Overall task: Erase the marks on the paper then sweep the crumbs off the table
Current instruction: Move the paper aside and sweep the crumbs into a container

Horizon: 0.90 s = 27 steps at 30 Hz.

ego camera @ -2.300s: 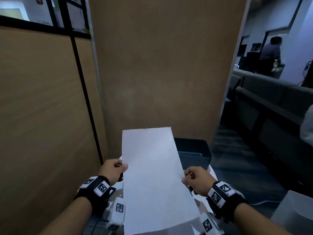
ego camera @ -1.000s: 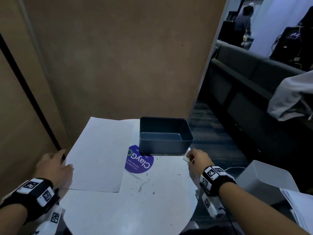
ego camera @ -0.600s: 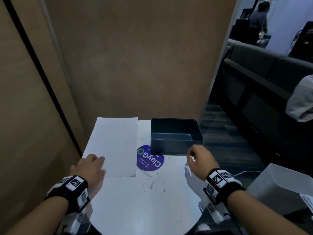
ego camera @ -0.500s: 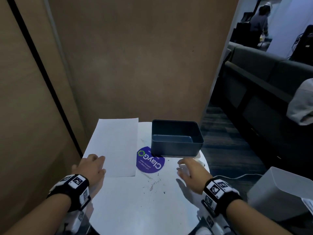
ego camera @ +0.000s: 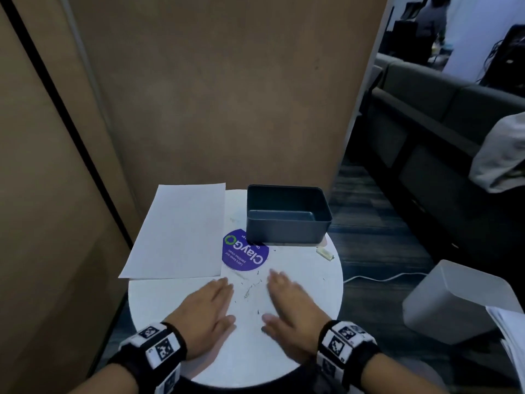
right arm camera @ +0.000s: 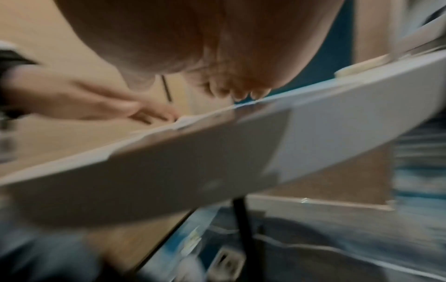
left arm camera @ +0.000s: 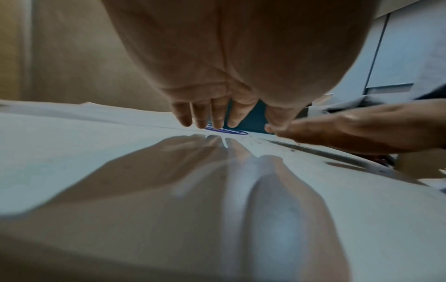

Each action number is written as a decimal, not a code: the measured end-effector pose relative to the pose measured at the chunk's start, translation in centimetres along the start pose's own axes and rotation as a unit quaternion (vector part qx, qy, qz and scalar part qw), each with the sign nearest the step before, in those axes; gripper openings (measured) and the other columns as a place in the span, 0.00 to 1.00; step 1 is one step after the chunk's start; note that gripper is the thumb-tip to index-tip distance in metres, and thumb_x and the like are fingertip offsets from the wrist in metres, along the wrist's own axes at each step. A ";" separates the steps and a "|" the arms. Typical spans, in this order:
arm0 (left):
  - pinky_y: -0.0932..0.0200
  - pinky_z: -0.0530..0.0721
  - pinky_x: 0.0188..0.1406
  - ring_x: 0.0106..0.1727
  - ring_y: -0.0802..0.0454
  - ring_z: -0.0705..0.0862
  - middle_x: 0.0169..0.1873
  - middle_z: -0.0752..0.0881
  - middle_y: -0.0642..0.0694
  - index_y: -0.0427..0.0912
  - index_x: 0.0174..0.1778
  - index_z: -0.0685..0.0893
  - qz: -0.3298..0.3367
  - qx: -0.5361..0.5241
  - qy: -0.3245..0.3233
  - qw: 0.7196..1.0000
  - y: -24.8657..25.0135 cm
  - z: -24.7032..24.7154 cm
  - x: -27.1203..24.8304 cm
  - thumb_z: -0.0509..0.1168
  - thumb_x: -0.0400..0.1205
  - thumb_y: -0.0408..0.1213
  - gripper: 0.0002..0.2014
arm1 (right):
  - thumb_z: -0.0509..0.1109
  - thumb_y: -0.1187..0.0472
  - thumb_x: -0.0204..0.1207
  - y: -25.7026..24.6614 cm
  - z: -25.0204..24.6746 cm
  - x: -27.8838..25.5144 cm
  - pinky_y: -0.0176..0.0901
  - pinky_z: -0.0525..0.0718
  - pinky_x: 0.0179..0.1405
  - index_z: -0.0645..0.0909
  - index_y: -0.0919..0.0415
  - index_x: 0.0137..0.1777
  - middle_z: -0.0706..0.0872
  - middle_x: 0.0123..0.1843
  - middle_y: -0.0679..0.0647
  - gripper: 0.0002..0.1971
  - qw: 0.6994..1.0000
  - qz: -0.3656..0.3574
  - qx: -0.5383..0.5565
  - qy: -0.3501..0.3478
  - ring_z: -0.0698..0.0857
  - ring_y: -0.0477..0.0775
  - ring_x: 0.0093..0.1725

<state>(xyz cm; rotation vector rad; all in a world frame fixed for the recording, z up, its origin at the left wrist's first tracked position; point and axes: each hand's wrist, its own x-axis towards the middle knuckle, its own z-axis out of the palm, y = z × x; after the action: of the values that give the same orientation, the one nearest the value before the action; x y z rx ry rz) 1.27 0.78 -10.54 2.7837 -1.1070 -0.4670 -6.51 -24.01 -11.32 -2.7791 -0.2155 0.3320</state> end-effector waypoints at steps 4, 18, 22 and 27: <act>0.50 0.40 0.84 0.87 0.42 0.35 0.86 0.34 0.40 0.38 0.87 0.39 -0.026 0.010 -0.117 0.993 3.2 0.7 -0.1 0.45 0.86 0.62 0.42 | 0.33 0.32 0.81 3.6 -0.7 -0.7 0.49 0.34 0.83 0.35 0.58 0.87 0.29 0.85 0.52 0.41 0.984 0.170 -0.038 0.032 0.32 0.53 0.86; 0.54 0.46 0.85 0.88 0.43 0.45 0.87 0.45 0.38 0.34 0.87 0.47 -0.004 -0.017 -0.062 0.998 4.8 -2.6 9.0 0.51 0.90 0.52 0.36 | 0.37 0.33 0.81 2.7 0.7 -0.8 0.46 0.34 0.85 0.38 0.58 0.87 0.31 0.84 0.48 0.41 0.999 0.017 -0.041 -0.013 0.34 0.51 0.86; 0.50 0.52 0.85 0.87 0.42 0.50 0.87 0.49 0.36 0.33 0.86 0.50 0.029 0.020 -0.066 0.997 6.0 -3.0 13.2 0.52 0.90 0.49 0.34 | 0.42 0.36 0.84 3.8 0.0 -0.5 0.39 0.35 0.82 0.40 0.52 0.88 0.35 0.86 0.42 0.37 0.997 0.046 0.032 0.055 0.35 0.43 0.86; 0.48 0.51 0.86 0.87 0.42 0.48 0.87 0.46 0.38 0.34 0.87 0.47 0.013 0.050 -0.072 0.996 7.5 -2.6 14.6 0.51 0.90 0.50 0.35 | 0.25 0.31 0.72 4.0 0.3 0.0 0.48 0.30 0.81 0.36 0.52 0.87 0.26 0.83 0.46 0.44 0.994 0.098 -0.044 0.008 0.27 0.51 0.84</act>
<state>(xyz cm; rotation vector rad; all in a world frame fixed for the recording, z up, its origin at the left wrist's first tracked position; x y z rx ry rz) 7.28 -14.74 -10.01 2.8549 -1.2280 -0.6367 -6.19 -27.64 -12.96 -2.8960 0.0482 0.3568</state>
